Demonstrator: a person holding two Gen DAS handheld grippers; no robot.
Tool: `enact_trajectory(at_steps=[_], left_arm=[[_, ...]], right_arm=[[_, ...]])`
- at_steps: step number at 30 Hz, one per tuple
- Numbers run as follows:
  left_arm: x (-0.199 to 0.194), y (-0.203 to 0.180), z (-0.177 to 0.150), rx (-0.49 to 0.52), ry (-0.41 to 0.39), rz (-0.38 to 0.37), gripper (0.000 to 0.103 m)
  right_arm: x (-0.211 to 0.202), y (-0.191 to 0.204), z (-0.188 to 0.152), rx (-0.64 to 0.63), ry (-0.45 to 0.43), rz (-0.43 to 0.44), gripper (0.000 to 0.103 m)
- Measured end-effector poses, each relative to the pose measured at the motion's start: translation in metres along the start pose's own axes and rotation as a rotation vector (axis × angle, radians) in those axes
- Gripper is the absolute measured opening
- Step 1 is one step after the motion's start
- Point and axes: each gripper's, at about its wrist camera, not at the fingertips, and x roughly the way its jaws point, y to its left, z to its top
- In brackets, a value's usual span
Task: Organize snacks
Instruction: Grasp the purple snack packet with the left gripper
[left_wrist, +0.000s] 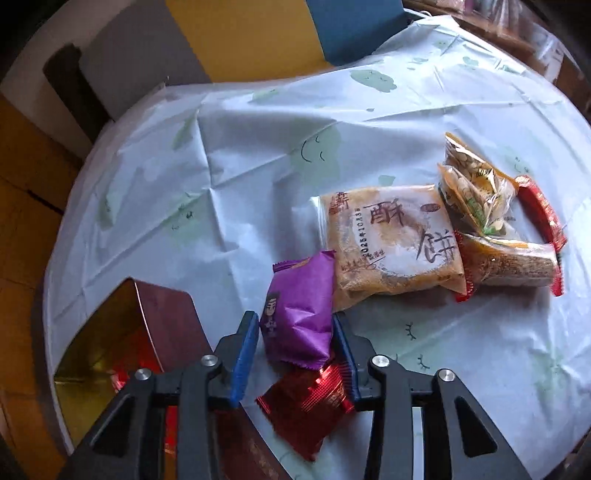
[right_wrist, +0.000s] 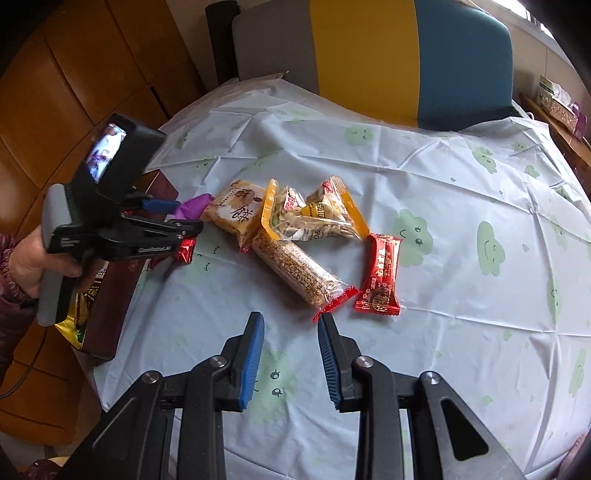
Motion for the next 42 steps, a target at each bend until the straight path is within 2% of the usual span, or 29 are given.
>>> enact_trajectory(at_steps=[3, 4, 6, 11, 15, 18, 22, 26, 27, 32, 37, 42], left_arm=[[-0.004, -0.002, -0.005, -0.002, -0.026, 0.019, 0.038], [-0.008, -0.003, -0.008, -0.021, -0.043, 0.025, 0.033], [-0.021, -0.003, -0.014, -0.05, -0.086, 0.029, 0.033], [-0.074, -0.02, -0.047, -0.112, -0.228, -0.052, 0.033], [-0.1, -0.049, -0.081, -0.095, -0.275, -0.106, 0.033], [-0.11, -0.073, -0.115, -0.068, -0.297, -0.107, 0.033], [-0.113, -0.088, -0.148, -0.089, -0.297, -0.162, 0.033], [-0.103, -0.102, -0.173, -0.086, -0.297, -0.159, 0.033], [-0.102, -0.104, -0.179, -0.092, -0.321, -0.145, 0.033], [-0.097, -0.108, -0.185, -0.106, -0.357, -0.15, 0.034], [-0.094, -0.103, -0.192, -0.141, -0.382, -0.182, 0.034], [-0.092, -0.097, -0.198, -0.18, -0.409, -0.226, 0.034]], right_arm=[[-0.002, 0.001, 0.0, -0.015, -0.012, -0.011, 0.03], [-0.002, 0.001, 0.0, -0.017, -0.012, -0.012, 0.03], [0.0, 0.001, 0.0, -0.019, -0.004, -0.022, 0.03], [0.004, 0.001, -0.002, -0.028, 0.013, -0.035, 0.03], [0.008, 0.001, -0.004, -0.035, 0.031, -0.051, 0.03], [0.01, -0.001, -0.006, -0.03, 0.04, -0.051, 0.03], [0.013, 0.0, -0.007, -0.029, 0.05, -0.039, 0.03], [0.015, 0.005, -0.009, -0.027, 0.05, -0.02, 0.03], [0.015, 0.008, -0.009, -0.038, 0.044, -0.007, 0.03], [0.016, 0.025, -0.013, -0.103, 0.04, 0.056, 0.03], [0.026, 0.039, -0.018, -0.144, 0.081, 0.104, 0.03], [0.029, 0.067, -0.006, -0.219, 0.091, 0.142, 0.031]])
